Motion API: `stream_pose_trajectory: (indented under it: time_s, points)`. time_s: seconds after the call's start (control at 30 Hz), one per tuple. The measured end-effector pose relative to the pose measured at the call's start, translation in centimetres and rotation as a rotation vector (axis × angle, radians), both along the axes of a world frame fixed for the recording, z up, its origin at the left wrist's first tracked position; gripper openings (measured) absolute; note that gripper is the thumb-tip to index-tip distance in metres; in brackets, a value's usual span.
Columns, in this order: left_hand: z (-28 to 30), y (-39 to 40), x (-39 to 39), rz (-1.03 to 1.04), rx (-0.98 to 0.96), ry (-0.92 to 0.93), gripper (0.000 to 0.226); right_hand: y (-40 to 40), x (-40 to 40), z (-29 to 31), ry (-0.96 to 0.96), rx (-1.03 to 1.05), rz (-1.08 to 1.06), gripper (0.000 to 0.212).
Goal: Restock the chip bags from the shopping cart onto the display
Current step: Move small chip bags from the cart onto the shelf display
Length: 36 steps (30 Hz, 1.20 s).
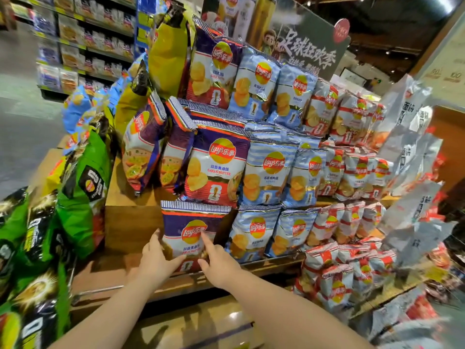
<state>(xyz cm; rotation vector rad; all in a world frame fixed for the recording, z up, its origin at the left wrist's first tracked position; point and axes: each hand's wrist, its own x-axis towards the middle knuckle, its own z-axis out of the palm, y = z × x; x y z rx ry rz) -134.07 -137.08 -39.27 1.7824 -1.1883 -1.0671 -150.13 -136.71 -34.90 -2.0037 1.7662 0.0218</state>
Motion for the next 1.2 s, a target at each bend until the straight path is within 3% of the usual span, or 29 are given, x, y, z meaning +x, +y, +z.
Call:
stream_pose_trajectory:
  time_s: [0.13,0.23,0.3,0.43,0.53,0.7,0.8,0.9,1.03,1.2]
  points:
    - [2.1,2.4,-0.2,0.07,-0.034,-0.151,0.082,0.3,0.1,1.9,0.145,0.019,0.005,0.057]
    - [4.4,3.8,-0.2,0.125,-0.137,-0.362,0.055,1.5,0.6,4.1,0.108,-0.004,0.016,0.049]
    - [6.9,4.4,-0.7,0.073,-0.253,-0.392,0.039,2.8,0.7,5.9,0.048,-0.035,0.001,0.045]
    - [13.6,5.7,-2.7,-0.245,-0.395,-0.177,0.013,6.1,-0.6,11.6,-0.154,-0.122,-0.046,0.041]
    - [19.6,7.8,-5.6,-0.49,-0.479,-0.061,0.011,9.0,-3.5,16.5,-0.294,-0.289,-0.105,0.041]
    - [29.9,11.3,-13.4,-0.693,-0.614,0.211,0.013,15.2,-9.8,26.1,-0.409,-0.604,-0.245,0.033]
    - [36.2,14.3,-19.7,-0.787,-0.719,0.394,0.013,20.0,-14.6,32.5,-0.38,-0.8,-0.318,0.025]
    - [42.4,18.4,-25.2,-0.93,-0.792,0.53,0.019,25.2,-19.5,39.1,-0.235,-0.932,-0.406,0.028]
    - [48.6,24.6,-30.1,-1.062,-0.916,0.544,0.015,32.5,-24.5,45.7,-0.154,-1.083,-0.49,0.045]
    - [51.9,27.8,-34.9,-1.081,-0.975,0.615,0.014,38.4,-26.7,49.2,0.072,-1.071,-0.544,0.025]
